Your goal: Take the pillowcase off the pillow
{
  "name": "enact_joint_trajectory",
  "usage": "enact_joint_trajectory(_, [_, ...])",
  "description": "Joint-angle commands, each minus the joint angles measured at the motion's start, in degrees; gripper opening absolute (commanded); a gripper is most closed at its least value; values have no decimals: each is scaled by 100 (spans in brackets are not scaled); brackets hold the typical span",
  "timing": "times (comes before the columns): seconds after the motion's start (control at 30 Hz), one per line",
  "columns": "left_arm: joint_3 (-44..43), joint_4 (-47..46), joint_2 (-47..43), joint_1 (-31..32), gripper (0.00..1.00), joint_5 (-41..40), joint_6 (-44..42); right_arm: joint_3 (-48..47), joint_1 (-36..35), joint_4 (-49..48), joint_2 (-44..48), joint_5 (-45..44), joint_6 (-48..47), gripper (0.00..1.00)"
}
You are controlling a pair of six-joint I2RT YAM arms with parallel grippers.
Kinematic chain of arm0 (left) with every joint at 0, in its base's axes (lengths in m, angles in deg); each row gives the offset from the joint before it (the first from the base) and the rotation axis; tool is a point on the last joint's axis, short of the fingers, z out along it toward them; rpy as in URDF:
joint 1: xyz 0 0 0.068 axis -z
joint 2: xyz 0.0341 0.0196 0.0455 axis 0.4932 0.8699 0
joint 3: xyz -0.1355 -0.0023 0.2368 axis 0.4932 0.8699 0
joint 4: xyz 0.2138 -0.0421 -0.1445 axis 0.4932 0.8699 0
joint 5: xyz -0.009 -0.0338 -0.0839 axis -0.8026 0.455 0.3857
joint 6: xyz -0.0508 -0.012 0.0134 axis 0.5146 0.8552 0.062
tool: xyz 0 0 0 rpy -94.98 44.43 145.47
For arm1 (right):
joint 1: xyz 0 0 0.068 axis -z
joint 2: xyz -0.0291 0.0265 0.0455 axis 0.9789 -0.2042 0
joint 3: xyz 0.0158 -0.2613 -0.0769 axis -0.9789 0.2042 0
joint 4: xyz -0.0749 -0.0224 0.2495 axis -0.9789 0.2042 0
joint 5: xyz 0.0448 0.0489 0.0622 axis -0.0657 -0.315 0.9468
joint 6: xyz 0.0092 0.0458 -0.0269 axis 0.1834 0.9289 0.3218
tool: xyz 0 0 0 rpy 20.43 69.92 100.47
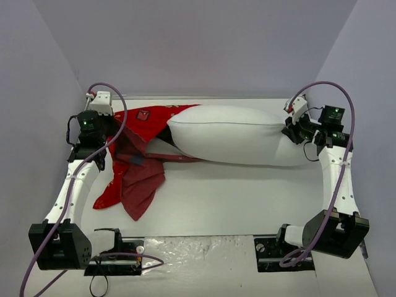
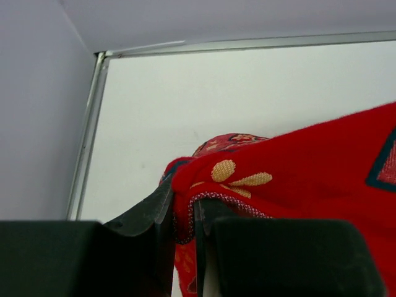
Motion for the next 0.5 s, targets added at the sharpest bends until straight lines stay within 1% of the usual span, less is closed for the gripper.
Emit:
enact_joint_trajectory(0.0, [-370,-482,106,-182,2,-896,-98,157,593,-221,11,-237,-120,0])
enact_joint_trajectory(0.03, [-405,-438,228,-208,2,-1306,-212,157,778,-195,19,-175,-145,0])
enact_joint_trajectory(0.13, [-598,-420,518,-322,2,-1862,-283,105,893,-55,46,-95,-190,0])
enact_joint_trajectory(0.23, [-906,-324,844,-349,2,-2057,-239,-53,911,33,55,-86,-41,0])
enact_joint_trajectory(0.37, [-1380,-183,1292,-349,2,-2732,-178,-457,1201,-2,63,274,625,0])
enact_joint_trajectory(0.47, [-1732,-174,1530,-349,2,-2761,-20,-581,1140,-308,64,406,1048,0])
